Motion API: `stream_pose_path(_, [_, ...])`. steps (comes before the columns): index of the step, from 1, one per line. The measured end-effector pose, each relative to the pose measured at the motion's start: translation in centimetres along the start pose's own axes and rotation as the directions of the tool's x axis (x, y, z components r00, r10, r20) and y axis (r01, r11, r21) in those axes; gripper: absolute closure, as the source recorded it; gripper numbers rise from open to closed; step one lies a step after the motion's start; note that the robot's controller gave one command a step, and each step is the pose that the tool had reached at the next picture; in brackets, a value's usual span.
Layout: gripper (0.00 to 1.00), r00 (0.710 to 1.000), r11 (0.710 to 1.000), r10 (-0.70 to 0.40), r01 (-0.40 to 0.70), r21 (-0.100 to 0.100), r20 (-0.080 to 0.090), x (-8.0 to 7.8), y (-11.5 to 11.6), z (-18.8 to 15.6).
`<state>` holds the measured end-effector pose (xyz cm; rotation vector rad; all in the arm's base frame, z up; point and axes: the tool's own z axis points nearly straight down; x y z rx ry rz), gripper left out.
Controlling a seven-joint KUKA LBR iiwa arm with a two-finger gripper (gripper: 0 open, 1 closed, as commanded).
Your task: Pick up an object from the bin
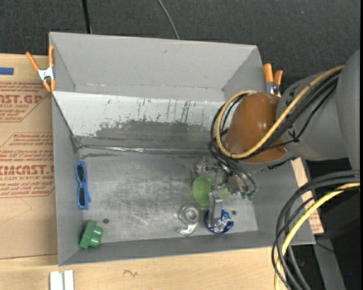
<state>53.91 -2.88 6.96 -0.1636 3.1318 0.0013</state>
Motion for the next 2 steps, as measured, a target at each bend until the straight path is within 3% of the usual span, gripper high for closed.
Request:
stream_pose_path(1, [1.0, 1.0, 1.0, -0.002, 0.002, 0.0, 0.012, -0.3, 0.1, -0.5])
stream_pose_path(2, [1.0, 0.988, 0.988, -0.156, 0.156, 0.002, 0.004, -0.7, 0.9, -13.7])
